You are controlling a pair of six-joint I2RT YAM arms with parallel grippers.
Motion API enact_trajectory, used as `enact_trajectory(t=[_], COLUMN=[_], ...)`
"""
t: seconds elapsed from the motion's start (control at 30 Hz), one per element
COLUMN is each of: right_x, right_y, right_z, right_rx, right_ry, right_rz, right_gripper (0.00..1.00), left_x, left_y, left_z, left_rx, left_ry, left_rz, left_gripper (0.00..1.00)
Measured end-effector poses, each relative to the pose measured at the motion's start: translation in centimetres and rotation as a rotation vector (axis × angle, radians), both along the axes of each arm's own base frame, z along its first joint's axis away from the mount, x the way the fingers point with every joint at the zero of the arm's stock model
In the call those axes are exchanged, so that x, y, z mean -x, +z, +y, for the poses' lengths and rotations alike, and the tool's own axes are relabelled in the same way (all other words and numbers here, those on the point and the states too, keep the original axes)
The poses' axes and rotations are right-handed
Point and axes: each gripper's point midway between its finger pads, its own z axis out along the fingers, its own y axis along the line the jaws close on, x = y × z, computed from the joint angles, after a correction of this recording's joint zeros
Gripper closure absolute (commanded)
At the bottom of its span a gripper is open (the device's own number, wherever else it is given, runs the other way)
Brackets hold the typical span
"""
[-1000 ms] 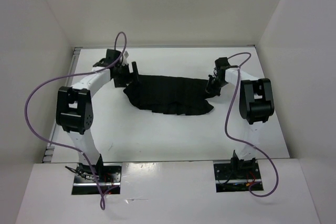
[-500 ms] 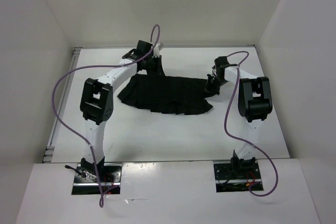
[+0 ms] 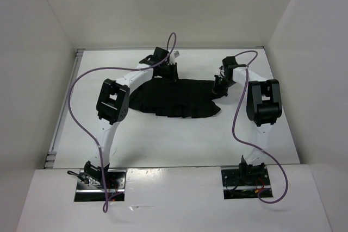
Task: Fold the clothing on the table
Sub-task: Fold the skirt
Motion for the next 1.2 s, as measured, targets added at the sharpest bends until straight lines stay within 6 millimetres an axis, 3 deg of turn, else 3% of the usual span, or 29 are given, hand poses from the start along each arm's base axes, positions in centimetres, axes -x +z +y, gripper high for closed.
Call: enact_trajectory(t=[0.13, 0.37, 0.63, 0.7, 0.77, 0.9, 1.03, 1.1, 1.2], right_x=[-0.8, -2.1, -3.7, -3.7, -3.5, -3.4, -3.0, -2.9, -2.7], right_y=[0.5, 2.6, 8.1, 9.7, 11.0, 11.6, 11.5, 11.5, 11.4], right_z=[0.1, 0.5, 2.5, 3.4, 4.2, 4.5, 4.3, 4.3, 4.2], right_rx=[-0.002, -0.021, -0.059, -0.075, -0.09, -0.094, -0.087, -0.086, -0.081], right_ry=[0.004, 0.013, 0.056, 0.076, 0.096, 0.103, 0.103, 0.103, 0.102], right_rz=[-0.018, -0.05, -0.162, -0.194, -0.216, -0.221, -0.201, -0.196, -0.186], right_gripper=[1.0, 1.0, 1.0, 1.0, 1.0, 1.0, 1.0, 1.0, 1.0], left_x=[0.3, 0.6, 0.6, 0.8, 1.0, 1.1, 0.1, -1.2, -2.9], left_y=[-1.6, -4.8, -4.6, -4.4, -4.1, -3.1, -0.3, 2.1, 5.7], left_z=[-0.5, 0.7, 0.1, -0.3, -0.7, -0.6, 2.1, 4.8, 11.1], left_rx=[-0.032, -0.147, -0.148, -0.147, -0.148, -0.148, -0.145, -0.149, -0.173], left_ry=[0.014, 0.105, 0.116, 0.108, 0.099, 0.098, 0.153, 0.223, 0.379], left_rz=[0.02, 0.047, 0.03, 0.027, 0.027, 0.027, 0.015, -0.022, -0.089], left_gripper=[1.0, 1.0, 1.0, 0.93, 0.77, 0.66, 0.64, 0.73, 1.0])
